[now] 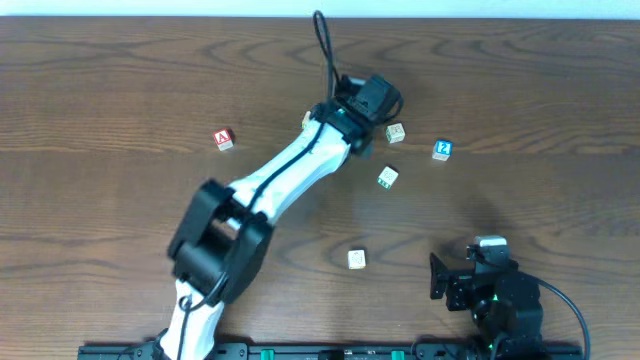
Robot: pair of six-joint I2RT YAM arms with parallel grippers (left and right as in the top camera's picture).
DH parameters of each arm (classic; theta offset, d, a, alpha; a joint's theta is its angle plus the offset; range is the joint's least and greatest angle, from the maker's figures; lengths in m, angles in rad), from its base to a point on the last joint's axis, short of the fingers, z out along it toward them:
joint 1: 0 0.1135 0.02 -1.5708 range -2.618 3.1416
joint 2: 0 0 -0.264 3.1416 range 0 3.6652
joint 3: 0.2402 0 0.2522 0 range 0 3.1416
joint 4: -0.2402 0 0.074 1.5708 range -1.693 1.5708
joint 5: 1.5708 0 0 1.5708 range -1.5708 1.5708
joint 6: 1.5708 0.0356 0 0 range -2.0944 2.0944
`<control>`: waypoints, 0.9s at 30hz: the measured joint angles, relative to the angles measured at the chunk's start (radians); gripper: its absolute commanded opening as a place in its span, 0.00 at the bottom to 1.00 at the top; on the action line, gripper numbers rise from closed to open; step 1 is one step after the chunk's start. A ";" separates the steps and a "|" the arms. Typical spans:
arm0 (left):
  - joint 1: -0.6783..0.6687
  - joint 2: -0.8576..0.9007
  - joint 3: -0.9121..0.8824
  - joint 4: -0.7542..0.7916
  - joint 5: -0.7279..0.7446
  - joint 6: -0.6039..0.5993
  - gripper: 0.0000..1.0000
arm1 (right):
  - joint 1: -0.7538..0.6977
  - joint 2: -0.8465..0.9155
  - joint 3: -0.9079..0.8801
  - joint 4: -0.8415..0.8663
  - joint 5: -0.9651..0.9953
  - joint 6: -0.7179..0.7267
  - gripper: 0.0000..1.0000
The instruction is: Spell out Ai2
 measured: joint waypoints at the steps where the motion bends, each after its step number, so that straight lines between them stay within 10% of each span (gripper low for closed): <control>1: 0.004 0.018 0.001 -0.004 0.011 -0.015 0.05 | 0.000 0.000 0.000 0.000 0.000 0.000 0.99; 27: 0.047 0.067 -0.086 -0.002 0.181 -0.101 0.06 | 0.000 0.000 0.000 0.000 0.000 0.000 0.99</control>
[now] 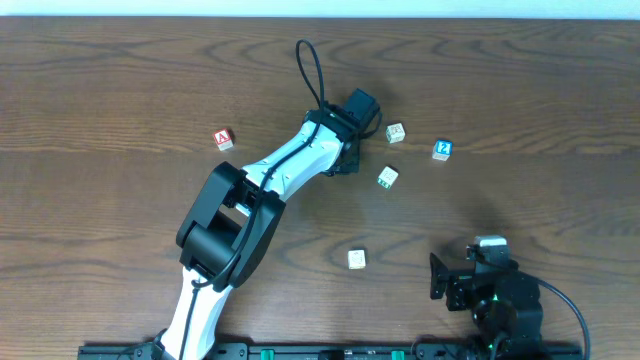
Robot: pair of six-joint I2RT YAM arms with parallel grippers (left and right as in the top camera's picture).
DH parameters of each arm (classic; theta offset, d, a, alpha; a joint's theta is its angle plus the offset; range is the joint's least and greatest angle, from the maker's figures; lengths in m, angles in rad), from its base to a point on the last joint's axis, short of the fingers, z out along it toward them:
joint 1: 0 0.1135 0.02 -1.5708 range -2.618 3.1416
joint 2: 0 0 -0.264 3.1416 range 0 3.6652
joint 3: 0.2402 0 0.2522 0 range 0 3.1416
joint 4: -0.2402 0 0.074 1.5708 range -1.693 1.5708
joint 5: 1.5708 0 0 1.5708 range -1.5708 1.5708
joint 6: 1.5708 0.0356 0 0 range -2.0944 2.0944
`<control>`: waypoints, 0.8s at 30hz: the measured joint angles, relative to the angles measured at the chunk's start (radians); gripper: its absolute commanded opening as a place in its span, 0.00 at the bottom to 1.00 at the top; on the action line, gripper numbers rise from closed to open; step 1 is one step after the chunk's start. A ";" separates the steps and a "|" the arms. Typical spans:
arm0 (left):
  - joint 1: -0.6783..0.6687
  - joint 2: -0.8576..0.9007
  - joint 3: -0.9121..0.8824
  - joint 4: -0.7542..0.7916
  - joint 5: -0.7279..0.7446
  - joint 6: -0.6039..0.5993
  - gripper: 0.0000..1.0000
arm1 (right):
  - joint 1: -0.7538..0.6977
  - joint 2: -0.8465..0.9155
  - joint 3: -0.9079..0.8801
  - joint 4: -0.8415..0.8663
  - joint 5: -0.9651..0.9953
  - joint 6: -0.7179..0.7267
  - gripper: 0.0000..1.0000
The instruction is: Spell out Ai2
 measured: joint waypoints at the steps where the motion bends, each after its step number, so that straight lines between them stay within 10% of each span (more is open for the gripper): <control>1: 0.000 0.000 0.000 0.000 0.003 0.000 0.06 | 0.000 0.000 0.000 0.000 0.000 0.000 0.99; 9: 0.002 0.000 0.000 0.002 0.007 0.000 0.07 | 0.000 0.000 0.000 0.000 0.000 0.000 0.99; 13: 0.007 0.000 0.000 0.010 0.007 0.000 0.25 | 0.000 0.000 0.000 0.000 0.000 0.000 0.99; 24: 0.029 0.000 0.000 0.021 0.007 -0.003 0.21 | 0.000 0.000 0.000 0.000 0.000 0.000 0.99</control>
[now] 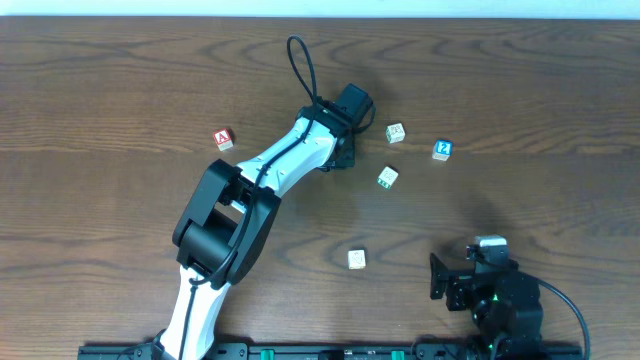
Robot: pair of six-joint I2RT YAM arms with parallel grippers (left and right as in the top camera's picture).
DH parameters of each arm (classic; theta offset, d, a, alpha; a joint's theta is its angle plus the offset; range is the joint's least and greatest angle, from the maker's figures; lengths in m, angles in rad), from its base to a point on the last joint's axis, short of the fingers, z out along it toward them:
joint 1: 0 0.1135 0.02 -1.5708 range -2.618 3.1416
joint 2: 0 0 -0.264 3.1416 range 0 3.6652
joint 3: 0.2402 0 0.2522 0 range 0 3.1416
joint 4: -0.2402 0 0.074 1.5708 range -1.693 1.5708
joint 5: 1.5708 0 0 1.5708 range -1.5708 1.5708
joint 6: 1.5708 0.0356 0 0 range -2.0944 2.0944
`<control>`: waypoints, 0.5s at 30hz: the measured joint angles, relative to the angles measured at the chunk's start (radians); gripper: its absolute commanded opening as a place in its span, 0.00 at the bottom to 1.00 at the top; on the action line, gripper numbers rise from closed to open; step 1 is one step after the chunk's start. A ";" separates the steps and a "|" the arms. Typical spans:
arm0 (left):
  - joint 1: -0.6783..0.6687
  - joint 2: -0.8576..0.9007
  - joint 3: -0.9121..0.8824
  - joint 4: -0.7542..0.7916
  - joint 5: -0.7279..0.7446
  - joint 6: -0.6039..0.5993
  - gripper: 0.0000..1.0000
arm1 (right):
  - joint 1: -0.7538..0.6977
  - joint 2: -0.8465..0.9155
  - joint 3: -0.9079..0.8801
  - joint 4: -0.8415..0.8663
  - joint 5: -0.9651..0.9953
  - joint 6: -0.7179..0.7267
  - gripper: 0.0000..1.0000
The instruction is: Spell out Ai2
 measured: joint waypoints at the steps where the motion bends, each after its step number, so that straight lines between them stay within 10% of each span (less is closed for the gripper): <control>1: 0.000 0.000 0.000 0.000 0.000 0.000 0.21 | 0.000 0.000 0.000 0.000 0.000 0.000 0.99; 15: -0.001 0.003 0.000 0.016 0.004 0.008 0.20 | 0.000 0.000 0.000 0.000 0.000 0.000 0.99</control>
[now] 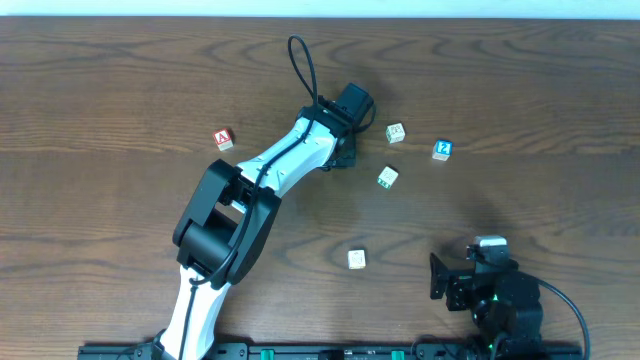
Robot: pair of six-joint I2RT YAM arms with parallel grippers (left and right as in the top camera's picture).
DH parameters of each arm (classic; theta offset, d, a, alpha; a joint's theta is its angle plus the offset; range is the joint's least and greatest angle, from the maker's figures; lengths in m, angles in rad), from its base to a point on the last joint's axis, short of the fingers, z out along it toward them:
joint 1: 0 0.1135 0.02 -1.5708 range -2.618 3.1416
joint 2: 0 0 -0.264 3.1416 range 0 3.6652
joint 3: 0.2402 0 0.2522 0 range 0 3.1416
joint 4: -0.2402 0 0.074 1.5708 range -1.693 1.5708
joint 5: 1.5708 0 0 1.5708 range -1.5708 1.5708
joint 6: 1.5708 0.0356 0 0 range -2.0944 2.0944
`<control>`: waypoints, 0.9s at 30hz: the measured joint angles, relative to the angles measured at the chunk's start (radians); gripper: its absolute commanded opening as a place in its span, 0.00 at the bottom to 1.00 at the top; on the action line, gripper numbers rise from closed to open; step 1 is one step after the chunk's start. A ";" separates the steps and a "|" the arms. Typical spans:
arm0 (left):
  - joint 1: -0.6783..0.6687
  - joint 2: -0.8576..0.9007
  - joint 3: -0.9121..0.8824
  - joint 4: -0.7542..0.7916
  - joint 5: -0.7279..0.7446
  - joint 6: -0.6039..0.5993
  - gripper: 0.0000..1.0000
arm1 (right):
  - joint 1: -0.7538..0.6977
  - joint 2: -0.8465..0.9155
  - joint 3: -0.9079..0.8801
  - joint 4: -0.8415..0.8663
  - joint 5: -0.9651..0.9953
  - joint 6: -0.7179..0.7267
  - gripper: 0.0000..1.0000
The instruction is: Spell out Ai2
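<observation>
A red "A" block (223, 139) lies at the left. The blue "2" block (442, 150) is at the right, with a pale block (396, 132) and a green-marked block (388, 177) near it. Another pale block (356, 259) lies nearer the front. My left arm reaches to the middle back, and its gripper (343, 156) points down just left of the pale and green-marked blocks. Its fingers are hidden under the wrist, so I see neither their gap nor anything in them. The right gripper (438, 277) is folded at the front right, away from all blocks.
The brown wooden table (120, 230) carries only these blocks. A black cable loop (300, 60) stands up behind the left wrist. The right arm's base (500, 300) sits at the front right edge.
The left wrist was first further right and back, close to the pale block, with a small tan block showing at the arm's left side. Then the wrist was further left and nearer, and that tan block no longer showed. It has stayed there since. The right arm never moved.
</observation>
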 measured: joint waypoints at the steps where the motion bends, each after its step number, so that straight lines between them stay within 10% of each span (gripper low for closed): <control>1: 0.000 0.002 0.000 0.000 0.000 0.000 0.21 | 0.000 0.000 0.000 0.000 0.000 0.000 0.99; 8: 0.000 0.012 0.000 -0.001 0.003 0.001 0.22 | 0.000 0.000 0.000 0.000 0.000 0.000 0.99; 15: 0.000 0.019 0.000 -0.001 0.003 0.016 0.54 | 0.000 0.000 0.000 0.000 0.000 0.000 0.99; 27: 0.000 0.020 0.000 0.005 0.003 0.029 0.55 | 0.000 0.000 0.000 0.000 0.000 0.000 0.99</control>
